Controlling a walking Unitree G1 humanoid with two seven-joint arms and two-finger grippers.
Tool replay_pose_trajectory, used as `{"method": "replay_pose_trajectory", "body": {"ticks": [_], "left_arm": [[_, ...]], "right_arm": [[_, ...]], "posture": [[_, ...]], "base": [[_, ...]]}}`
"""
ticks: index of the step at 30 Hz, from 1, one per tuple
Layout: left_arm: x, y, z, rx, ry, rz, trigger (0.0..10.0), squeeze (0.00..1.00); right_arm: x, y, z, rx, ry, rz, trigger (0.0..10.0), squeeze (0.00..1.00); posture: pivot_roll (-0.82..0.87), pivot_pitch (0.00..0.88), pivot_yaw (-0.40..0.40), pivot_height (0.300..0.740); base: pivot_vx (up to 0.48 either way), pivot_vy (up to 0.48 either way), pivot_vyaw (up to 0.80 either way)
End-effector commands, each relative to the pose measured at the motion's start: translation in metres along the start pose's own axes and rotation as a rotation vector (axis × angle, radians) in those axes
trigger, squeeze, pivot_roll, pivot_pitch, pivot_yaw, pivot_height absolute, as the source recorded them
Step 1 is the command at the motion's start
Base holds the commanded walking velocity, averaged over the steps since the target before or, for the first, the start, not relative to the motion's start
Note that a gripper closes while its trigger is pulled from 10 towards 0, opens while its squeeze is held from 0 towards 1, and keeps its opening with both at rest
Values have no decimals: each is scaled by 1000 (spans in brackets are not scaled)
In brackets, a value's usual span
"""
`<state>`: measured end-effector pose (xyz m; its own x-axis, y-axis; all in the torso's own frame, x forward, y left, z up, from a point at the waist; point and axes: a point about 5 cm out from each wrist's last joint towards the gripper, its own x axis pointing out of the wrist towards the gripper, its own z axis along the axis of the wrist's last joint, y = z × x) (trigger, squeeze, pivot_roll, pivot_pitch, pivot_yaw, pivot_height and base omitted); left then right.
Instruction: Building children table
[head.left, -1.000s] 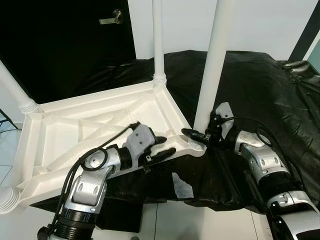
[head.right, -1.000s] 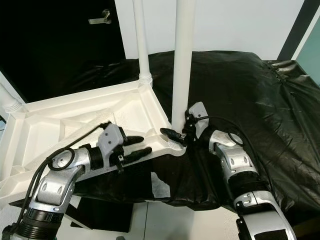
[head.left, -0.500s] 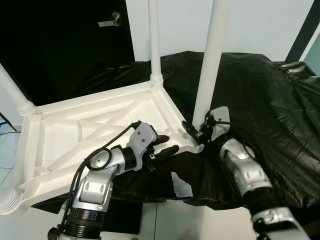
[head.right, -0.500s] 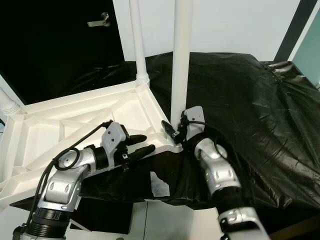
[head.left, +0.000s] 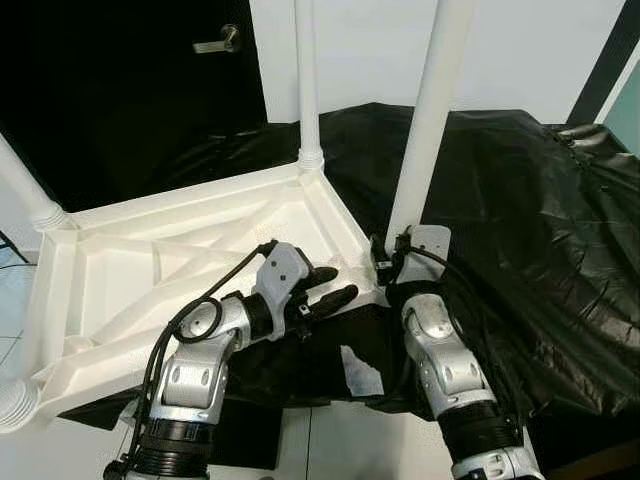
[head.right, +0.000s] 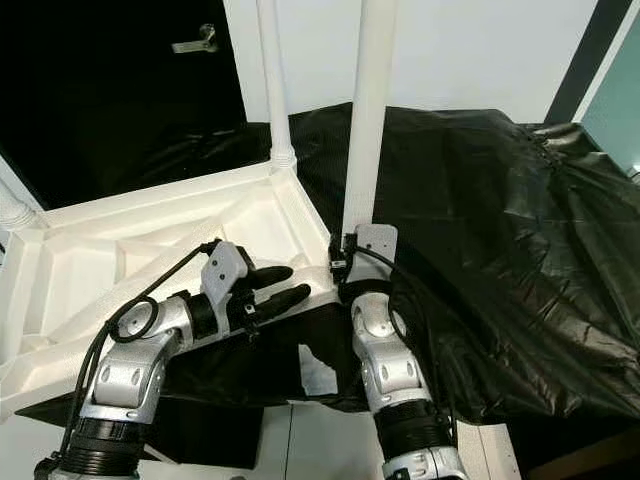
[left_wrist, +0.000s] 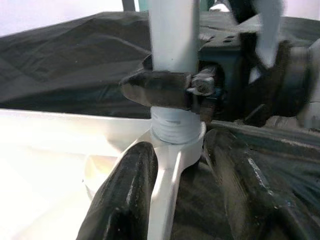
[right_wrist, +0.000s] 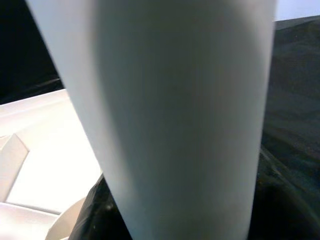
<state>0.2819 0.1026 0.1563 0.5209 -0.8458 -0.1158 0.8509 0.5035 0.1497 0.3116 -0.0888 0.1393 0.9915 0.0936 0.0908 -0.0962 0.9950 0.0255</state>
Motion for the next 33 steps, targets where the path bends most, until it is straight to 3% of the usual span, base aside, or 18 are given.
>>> {"method": "replay_pose_trajectory", "body": {"ticks": [1, 6, 10, 11, 17, 18, 21, 25, 26, 27, 28, 29, 33], "left_arm": [[-1, 17, 0, -2, -15, 264, 10000, 0], [-2, 18, 2, 47, -24, 274, 10000, 0], [-2, 14, 5, 17, -46, 233, 10000, 0], [-2, 11, 4, -7, -45, 211, 10000, 0], [-5, 3, 5, -20, -53, 138, 10000, 0], [-9, -1, 5, -16, -61, 80, 10000, 0], [-9, -1, 5, -16, -61, 80, 10000, 0], [-13, 3, 4, -8, -77, 103, 10000, 0], [-13, 5, 2, -16, -78, 119, 10000, 0], [-13, 5, 2, -16, -78, 119, 10000, 0], [-13, 6, 1, -31, -76, 134, 10000, 0], [-13, 5, -1, -33, -77, 148, 10000, 0], [-12, 5, -1, -39, -80, 159, 10000, 0]], "right_arm": [[-5, -2, -7, 12, 33, 41, 10000, 1000], [-5, -7, -4, 3, 15, 62, 10000, 1000], [-9, -25, 9, -1, -43, 200, 10000, 1000], [-10, -31, 12, -8, -55, 267, 10000, 0], [-9, -42, 17, -34, -56, 429, 10000, 0], [-5, -46, 19, -56, -29, 544, 10000, 0], [-5, -46, 19, -56, -29, 544, 10000, 0], [6, -49, 20, -116, 12, 692, 10000, 0], [9, -50, 19, -126, 25, 713, 9373, 0], [9, -50, 19, -126, 25, 713, 9373, 0], [10, -50, 16, -144, 39, 737, 4000, 0], [11, -49, 13, -154, 52, 758, 0, 0], [12, -48, 12, -164, 58, 769, 0, 0]], "posture": [[-38, 0, 15, 740], [-39, 0, 16, 740], [-45, 0, 22, 740], [-46, 0, 25, 740], [-48, 0, 36, 740], [-46, 0, 40, 740], [-46, 0, 40, 740], [-38, 0, 38, 740], [-38, 0, 38, 740], [-38, 0, 38, 740], [-35, 0, 40, 740], [-29, 0, 41, 740], [-29, 0, 41, 740]], "base": [[0, 0, 0], [0, 0, 0], [0, 0, 0], [0, 0, 0], [0, 0, 0], [0, 0, 0], [0, 0, 0], [0, 0, 0], [0, 0, 0], [0, 0, 0], [0, 0, 0], [0, 0, 0], [0, 0, 0]]}}
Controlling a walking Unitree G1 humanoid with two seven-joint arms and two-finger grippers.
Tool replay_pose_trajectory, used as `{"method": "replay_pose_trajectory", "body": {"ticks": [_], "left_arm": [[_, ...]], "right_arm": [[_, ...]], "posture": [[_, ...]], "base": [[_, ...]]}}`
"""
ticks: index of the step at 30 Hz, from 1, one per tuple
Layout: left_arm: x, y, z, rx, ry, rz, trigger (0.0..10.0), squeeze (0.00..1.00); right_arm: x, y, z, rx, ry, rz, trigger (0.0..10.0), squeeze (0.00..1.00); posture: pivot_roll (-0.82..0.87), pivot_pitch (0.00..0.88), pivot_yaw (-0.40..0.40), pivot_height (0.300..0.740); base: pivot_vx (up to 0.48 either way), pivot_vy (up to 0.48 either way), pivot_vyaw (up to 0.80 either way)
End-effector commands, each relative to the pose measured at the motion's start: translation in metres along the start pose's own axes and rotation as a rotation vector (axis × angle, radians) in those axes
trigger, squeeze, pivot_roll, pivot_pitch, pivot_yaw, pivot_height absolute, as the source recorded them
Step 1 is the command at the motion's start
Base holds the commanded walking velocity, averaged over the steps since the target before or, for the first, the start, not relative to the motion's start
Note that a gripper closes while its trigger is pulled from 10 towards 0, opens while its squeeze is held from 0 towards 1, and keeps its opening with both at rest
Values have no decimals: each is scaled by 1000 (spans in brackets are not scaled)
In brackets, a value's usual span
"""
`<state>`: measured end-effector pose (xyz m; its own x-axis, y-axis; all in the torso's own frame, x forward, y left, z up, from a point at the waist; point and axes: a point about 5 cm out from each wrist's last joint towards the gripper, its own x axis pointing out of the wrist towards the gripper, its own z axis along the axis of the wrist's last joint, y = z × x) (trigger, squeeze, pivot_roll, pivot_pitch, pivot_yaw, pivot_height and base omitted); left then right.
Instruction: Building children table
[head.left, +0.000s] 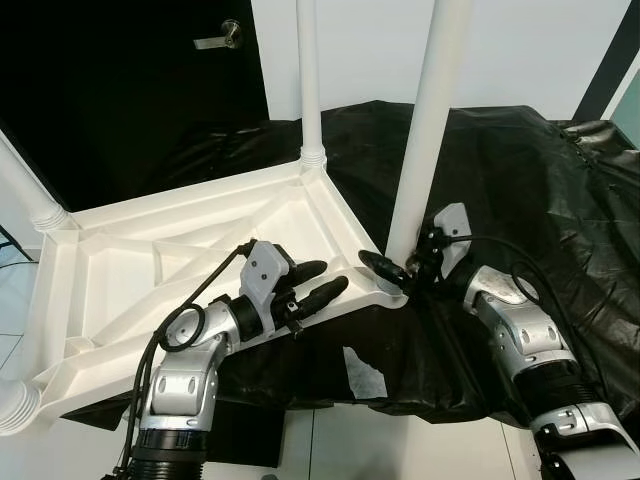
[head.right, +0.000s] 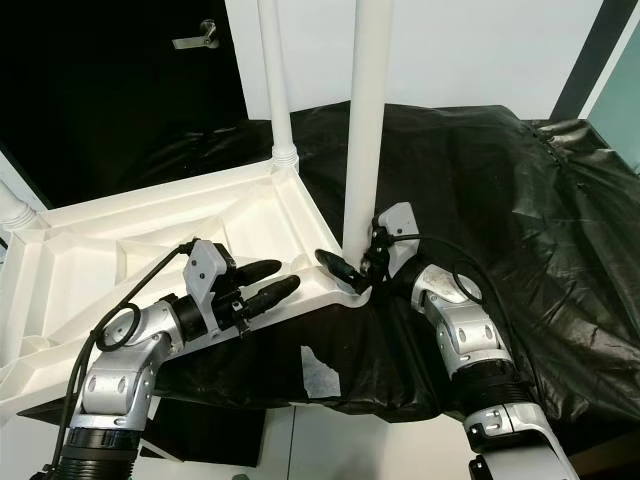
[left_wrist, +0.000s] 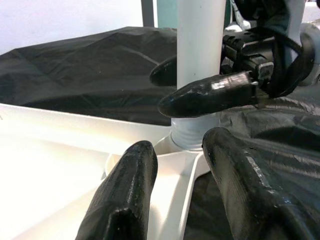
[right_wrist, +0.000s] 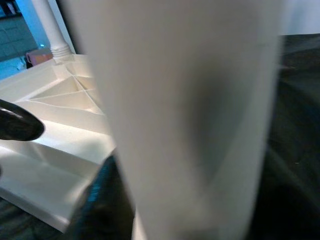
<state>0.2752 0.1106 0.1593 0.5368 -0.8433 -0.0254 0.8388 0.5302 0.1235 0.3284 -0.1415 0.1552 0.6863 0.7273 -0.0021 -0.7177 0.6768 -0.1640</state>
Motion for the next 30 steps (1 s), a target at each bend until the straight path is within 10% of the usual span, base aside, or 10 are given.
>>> {"method": "replay_pose_trajectory", "body": {"ticks": [1, 18, 19, 22, 23, 30], "left_arm": [[-2, 6, -3, -5, 6, 132, 10000, 0], [8, -14, -23, -10, 3, 249, 10000, 0], [8, -11, -23, -10, 2, 262, 10000, 0], [7, -9, -22, -9, 1, 270, 10000, 0], [7, -7, -21, -1, -2, 276, 10000, 0], [7, -4, -21, 13, 5, 274, 10000, 0]], "right_arm": [[3, 5, -3, -8, 20, 45, 0, 0], [13, 15, -26, 57, 82, -235, 0, 0], [15, 19, -28, 80, 83, -285, 3843, 0], [17, 24, -29, 105, 81, -340, 6745, 0], [18, 29, -31, 127, 83, -411, 10000, 0], [20, 43, -36, 167, 102, -612, 10000, 0]], "posture": [[-29, 0, 41, 740], [-25, 0, 44, 740], [-27, 0, 44, 740], [-24, 0, 41, 740], [-20, 0, 37, 740], [-19, 0, 38, 740]], "base": [[0, 0, 0], [0, 0, 0], [0, 0, 0], [0, 0, 0], [0, 0, 0], [0, 0, 0]]}}
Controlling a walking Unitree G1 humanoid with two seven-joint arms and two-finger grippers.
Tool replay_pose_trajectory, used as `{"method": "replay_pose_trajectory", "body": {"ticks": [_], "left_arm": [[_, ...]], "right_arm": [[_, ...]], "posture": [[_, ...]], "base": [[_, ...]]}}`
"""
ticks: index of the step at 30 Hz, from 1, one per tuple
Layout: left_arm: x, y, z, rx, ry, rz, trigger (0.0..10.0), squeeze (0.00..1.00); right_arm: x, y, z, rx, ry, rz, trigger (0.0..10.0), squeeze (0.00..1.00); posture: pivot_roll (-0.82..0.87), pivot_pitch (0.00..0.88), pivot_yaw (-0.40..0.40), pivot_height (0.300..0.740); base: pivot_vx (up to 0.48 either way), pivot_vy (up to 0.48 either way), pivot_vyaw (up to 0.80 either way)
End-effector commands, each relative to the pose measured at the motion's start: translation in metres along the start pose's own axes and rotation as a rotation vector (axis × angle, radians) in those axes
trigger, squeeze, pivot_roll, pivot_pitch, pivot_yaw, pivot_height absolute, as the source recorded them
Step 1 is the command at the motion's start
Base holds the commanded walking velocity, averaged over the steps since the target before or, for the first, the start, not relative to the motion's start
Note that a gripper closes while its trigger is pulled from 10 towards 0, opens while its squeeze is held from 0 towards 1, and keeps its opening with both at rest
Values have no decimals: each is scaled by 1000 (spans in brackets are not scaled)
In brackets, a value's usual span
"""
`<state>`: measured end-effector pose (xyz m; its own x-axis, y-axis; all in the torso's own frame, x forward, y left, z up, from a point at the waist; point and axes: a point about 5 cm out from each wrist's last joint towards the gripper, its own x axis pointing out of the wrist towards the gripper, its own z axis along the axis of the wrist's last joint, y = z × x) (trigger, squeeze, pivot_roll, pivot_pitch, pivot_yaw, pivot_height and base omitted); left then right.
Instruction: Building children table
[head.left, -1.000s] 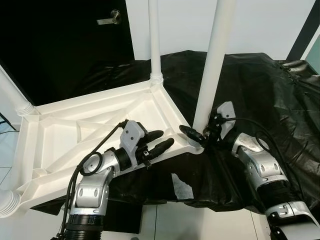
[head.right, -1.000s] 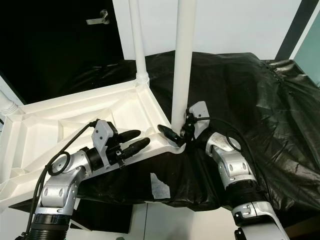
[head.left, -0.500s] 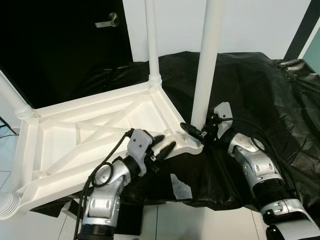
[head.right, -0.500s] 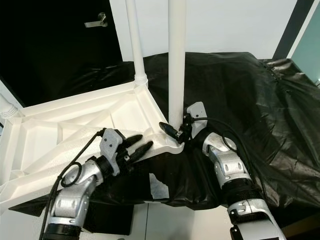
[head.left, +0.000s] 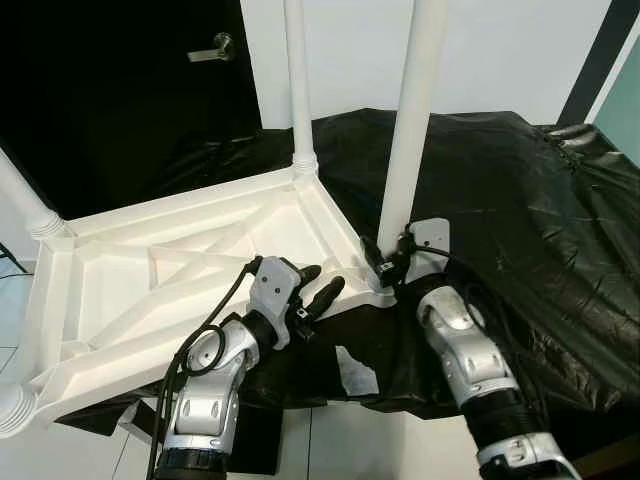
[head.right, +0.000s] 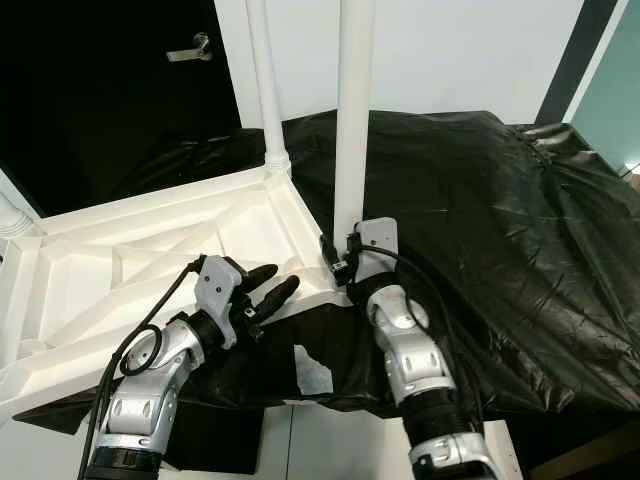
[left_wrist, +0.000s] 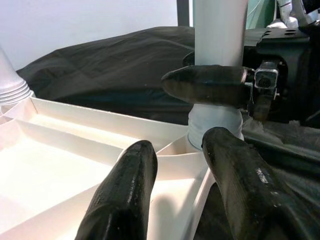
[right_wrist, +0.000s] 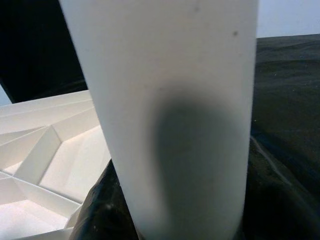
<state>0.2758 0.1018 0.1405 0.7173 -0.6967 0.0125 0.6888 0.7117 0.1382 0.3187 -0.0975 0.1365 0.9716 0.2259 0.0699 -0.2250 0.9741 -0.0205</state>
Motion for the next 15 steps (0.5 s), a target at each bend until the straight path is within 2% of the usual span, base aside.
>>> {"method": "replay_pose_trajectory", "body": {"ticks": [1, 3, 5, 14, 15], "left_arm": [[0, 3, -4, 8, 12, 48, 10000, 0], [0, 3, -4, 8, 12, 48, 10000, 0], [2, 4, -4, 12, 4, 64, 10000, 0], [6, 4, -2, 13, -5, 64, 10000, 0], [7, 4, -2, 15, -4, 60, 10000, 0]], "right_arm": [[-8, -1, -27, 15, 136, -78, 10000, 0], [-8, -1, -27, 15, 136, -78, 10000, 0], [-9, 4, -29, 68, 146, -139, 10000, 0], [-10, 7, -24, 93, 112, -135, 10000, 0], [-10, 7, -21, 90, 96, -119, 10000, 1000]], "posture": [[-20, 0, 37, 740], [-20, 0, 37, 740], [-31, 0, 42, 740], [-41, 0, 46, 740], [-43, 0, 48, 740]], "base": [[0, 0, 0], [0, 0, 0], [0, 0, 0], [0, 0, 0], [0, 0, 0]]}}
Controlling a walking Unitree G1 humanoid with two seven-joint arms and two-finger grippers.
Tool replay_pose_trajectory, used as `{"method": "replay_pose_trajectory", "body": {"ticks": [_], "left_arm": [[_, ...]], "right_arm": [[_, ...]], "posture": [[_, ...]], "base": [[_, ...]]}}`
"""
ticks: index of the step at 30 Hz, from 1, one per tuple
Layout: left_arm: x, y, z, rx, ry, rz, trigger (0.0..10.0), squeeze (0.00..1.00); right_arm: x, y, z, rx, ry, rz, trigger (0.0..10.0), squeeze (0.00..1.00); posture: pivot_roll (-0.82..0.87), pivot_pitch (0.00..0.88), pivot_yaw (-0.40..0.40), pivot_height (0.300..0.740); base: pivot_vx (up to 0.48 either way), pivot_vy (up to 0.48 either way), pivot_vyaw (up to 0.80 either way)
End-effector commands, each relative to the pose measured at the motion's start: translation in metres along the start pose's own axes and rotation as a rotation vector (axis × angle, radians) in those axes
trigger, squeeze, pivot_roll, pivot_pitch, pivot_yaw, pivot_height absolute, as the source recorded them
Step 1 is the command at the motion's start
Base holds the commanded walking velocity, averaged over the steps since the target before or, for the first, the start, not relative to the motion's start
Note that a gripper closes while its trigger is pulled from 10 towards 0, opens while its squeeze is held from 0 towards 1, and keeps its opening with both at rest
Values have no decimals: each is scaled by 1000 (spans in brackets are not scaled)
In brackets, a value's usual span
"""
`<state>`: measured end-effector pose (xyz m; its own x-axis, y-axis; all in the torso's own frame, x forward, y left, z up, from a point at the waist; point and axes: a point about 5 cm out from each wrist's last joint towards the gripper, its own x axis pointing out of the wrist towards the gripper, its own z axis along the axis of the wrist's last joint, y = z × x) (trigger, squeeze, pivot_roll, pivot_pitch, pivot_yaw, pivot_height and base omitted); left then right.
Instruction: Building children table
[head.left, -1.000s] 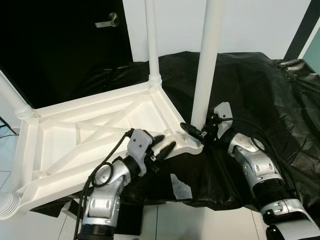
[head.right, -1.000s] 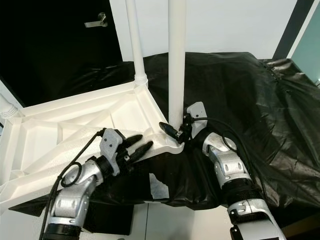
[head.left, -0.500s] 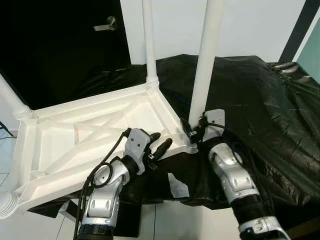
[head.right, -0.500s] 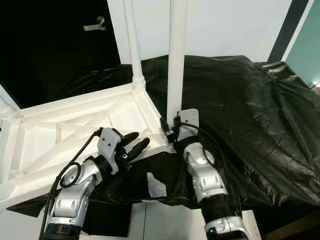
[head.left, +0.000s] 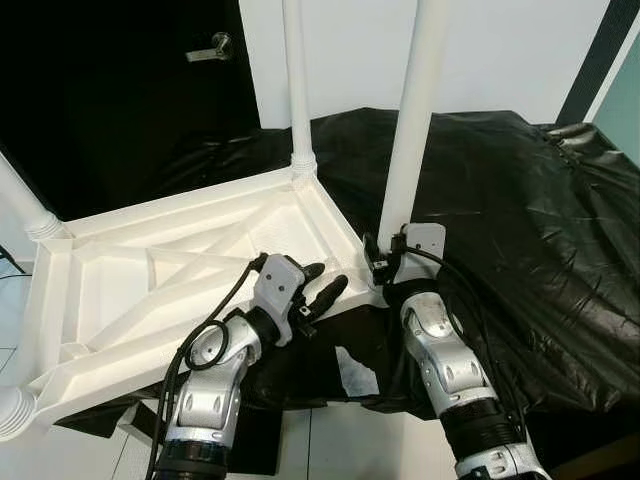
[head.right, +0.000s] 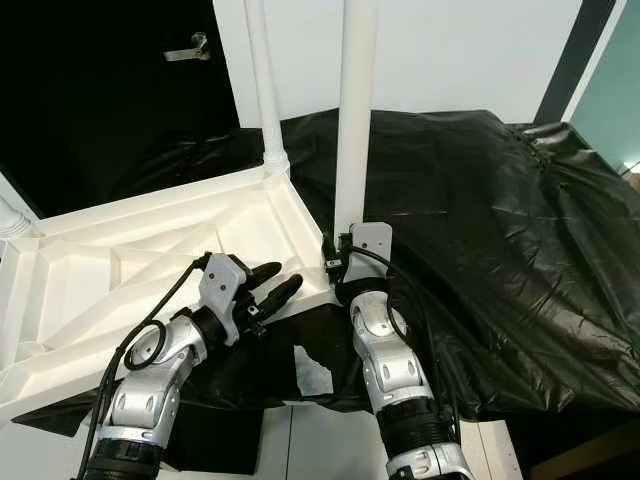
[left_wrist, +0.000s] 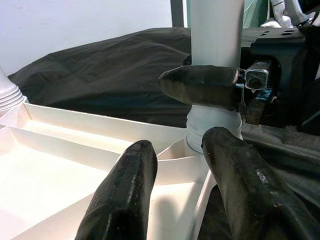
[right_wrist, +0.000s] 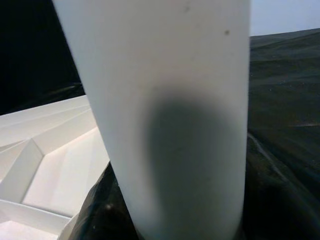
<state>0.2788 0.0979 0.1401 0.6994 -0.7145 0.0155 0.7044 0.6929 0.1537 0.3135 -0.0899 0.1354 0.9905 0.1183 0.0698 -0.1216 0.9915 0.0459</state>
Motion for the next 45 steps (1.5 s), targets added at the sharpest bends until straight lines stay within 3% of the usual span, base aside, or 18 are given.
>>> {"method": "replay_pose_trajectory", "body": {"ticks": [1, 4, 11, 12, 13, 18, 23, 33, 34, 35, 36, 45], "left_arm": [[2, 4, -1, 0, 3, 85, 10000, 0], [2, 3, 0, 17, 12, 66, 10000, 0], [-3, 3, -1, 33, 19, 28, 10000, 0], [-4, 3, -2, 36, 23, 19, 10000, 0], [-5, 3, -3, 44, 27, 8, 10000, 0], [-7, 3, -4, 45, 35, -17, 10000, 0], [-13, -4, -6, 37, 42, -126, 10000, 0], [-18, -14, -9, 29, 69, -241, 10000, 0], [-18, -15, -8, 31, 66, -247, 10000, 0], [-18, -16, -8, 31, 63, -251, 10000, 0], [-18, -17, -8, 31, 61, -252, 10000, 0], [-18, -19, -7, 35, 59, -241, 10000, 0]], "right_arm": [[-7, -4, -21, 25, 98, -13, 10000, 1000], [-10, -3, -12, 5, 49, 48, 10000, 1000], [-15, -27, -11, -75, 18, 174, 10000, 1000], [-16, -32, -11, -85, 21, 206, 10000, 651], [-15, -37, -9, -107, 14, 251, 10000, 0], [-12, -47, -2, -124, 3, 354, 10000, 0], [-4, -50, 11, -147, 1, 572, 10000, 0], [9, -52, 9, -231, 51, 728, 9843, 0], [11, -51, 9, -238, 57, 746, 3725, 0], [12, -51, 10, -244, 63, 758, 2784, 0], [14, -51, 11, -254, 62, 772, 0, 0], [16, -57, 6, -247, 102, 779, 0, 0]], "posture": [[-43, 0, 48, 740], [-43, 0, 47, 740], [-39, 0, 41, 740], [-38, 0, 40, 740], [-36, 0, 40, 740], [-37, 0, 40, 740], [-32, 0, 34, 740], [-22, 0, 29, 740], [-21, 0, 28, 740], [-21, 0, 28, 740], [-17, 0, 24, 740], [-5, 0, 11, 740]], "base": [[0, 0, 0], [0, 0, 0], [0, 0, 0], [0, 0, 0], [0, 0, 0], [0, 0, 0], [0, 0, 0], [0, 0, 0], [0, 0, 0], [0, 0, 0], [0, 0, 0], [0, 0, 0]]}}
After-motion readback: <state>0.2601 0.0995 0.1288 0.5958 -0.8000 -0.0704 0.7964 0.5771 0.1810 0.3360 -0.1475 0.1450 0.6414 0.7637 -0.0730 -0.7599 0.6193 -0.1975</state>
